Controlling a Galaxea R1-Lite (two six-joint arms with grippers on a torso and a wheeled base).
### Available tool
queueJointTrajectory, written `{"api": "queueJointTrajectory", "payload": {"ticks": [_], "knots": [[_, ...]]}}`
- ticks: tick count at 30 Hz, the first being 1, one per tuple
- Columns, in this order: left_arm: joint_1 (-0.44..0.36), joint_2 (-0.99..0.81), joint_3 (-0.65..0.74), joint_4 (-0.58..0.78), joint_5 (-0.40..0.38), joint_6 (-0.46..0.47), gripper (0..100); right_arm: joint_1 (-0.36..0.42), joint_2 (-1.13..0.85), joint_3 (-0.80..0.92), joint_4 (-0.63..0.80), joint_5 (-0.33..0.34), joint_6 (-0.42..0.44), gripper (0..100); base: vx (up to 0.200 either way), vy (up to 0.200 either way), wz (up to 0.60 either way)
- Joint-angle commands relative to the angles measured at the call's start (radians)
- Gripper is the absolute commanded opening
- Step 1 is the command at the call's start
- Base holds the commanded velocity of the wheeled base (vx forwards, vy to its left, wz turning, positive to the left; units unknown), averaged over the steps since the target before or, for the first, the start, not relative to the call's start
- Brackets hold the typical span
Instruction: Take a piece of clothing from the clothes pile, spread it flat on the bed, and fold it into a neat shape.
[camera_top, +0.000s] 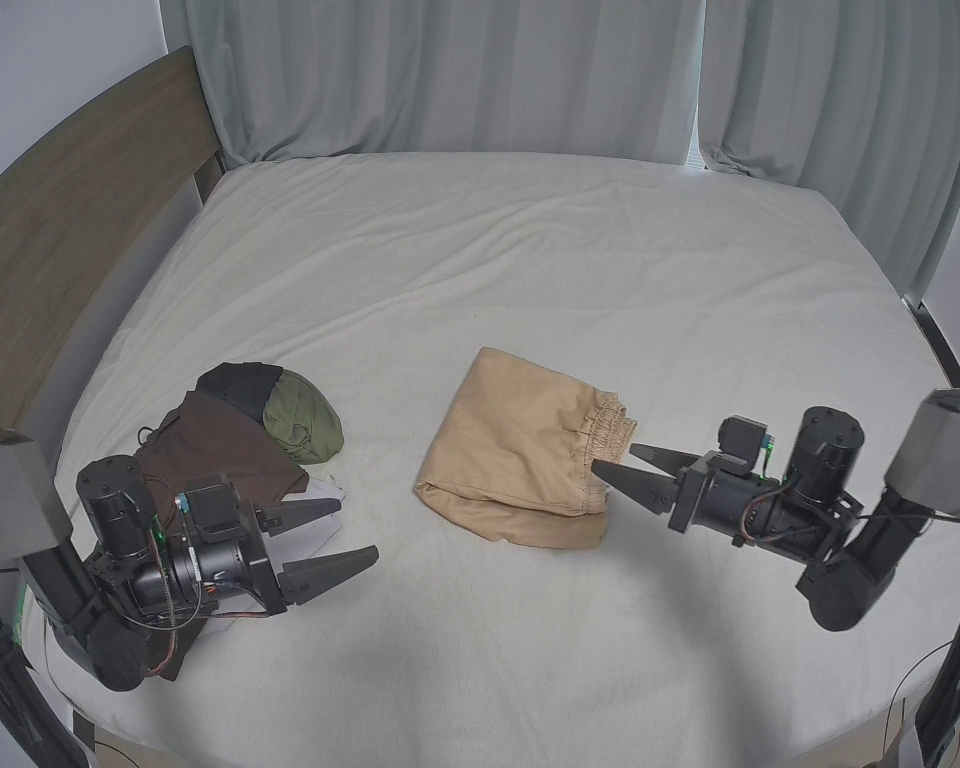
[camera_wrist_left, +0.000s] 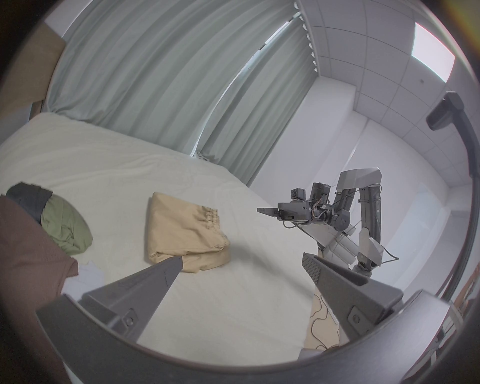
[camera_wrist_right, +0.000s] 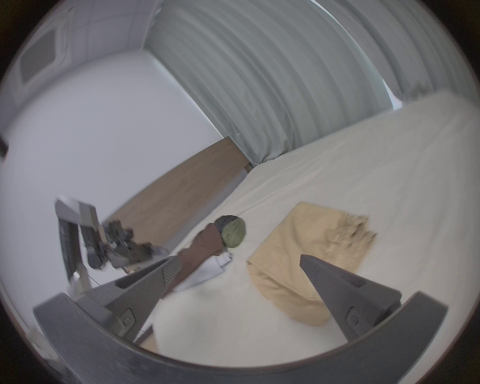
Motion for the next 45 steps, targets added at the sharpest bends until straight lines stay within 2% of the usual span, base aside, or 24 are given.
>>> {"api": "queueJointTrajectory", "payload": {"ticks": [1, 5, 9, 15, 20, 26, 27, 30, 35, 36, 37, 40, 45], "knots": [[-0.090, -0.188, 0.121, 0.003, 0.005, 0.066, 100, 0.061, -0.262, 0.253, 0.027, -0.219, -0.256, 100, 0.000, 0.000, 0.00], [-0.119, -0.214, 0.197, 0.003, 0.005, 0.149, 100, 0.096, -0.342, 0.325, 0.033, -0.257, -0.285, 100, 0.000, 0.000, 0.00], [-0.143, -0.219, 0.243, 0.013, 0.008, 0.262, 100, 0.069, -0.437, 0.390, 0.059, -0.277, -0.295, 100, 0.000, 0.000, 0.00], [-0.158, -0.297, 0.243, 0.023, 0.009, 0.262, 100, -0.066, -0.569, 0.450, 0.073, -0.274, -0.331, 100, 0.000, 0.000, 0.00], [-0.164, -0.395, 0.243, 0.053, 0.006, 0.269, 100, -0.118, -0.724, 0.511, 0.102, -0.274, -0.346, 100, 0.000, 0.000, 0.00], [-0.251, -0.613, 0.243, 0.268, 0.022, 0.275, 100, -0.157, -0.988, 0.525, 0.297, -0.274, -0.437, 100, 0.000, 0.000, 0.00], [-0.264, -0.661, 0.243, 0.320, 0.049, 0.275, 100, -0.164, -1.044, 0.525, 0.344, -0.274, -0.453, 100, 0.000, 0.000, 0.00], [-0.265, -0.740, 0.243, 0.398, 0.109, 0.278, 100, -0.184, -1.152, 0.525, 0.405, -0.272, -0.455, 100, 0.000, 0.000, 0.00], [-0.256, -0.866, 0.243, 0.481, 0.129, 0.276, 100, -0.217, -1.293, 0.525, 0.508, -0.272, -0.455, 100, 0.000, 0.000, 0.00], [-0.251, -0.930, 0.243, 0.520, 0.140, 0.275, 100, -0.252, -1.366, 0.525, 0.570, -0.266, -0.455, 100, 0.000, 0.000, 0.00], [-0.251, -0.930, 0.243, 0.520, 0.140, 0.275, 100, -0.252, -1.366, 0.525, 0.570, -0.266, -0.455, 100, 0.000, 0.000, 0.00], [-0.242, -1.058, 0.243, 0.622, 0.166, 0.275, 100, -0.307, -1.532, 0.525, 0.708, -0.234, -0.455, 100, 0.000, 0.000, 0.00], [-0.208, -1.205, 0.243, 0.786, 0.166, 0.282, 100, -0.353, -1.675, 0.525, 0.807, -0.214, -0.450, 100, 0.000, 0.000, 0.00]]}}
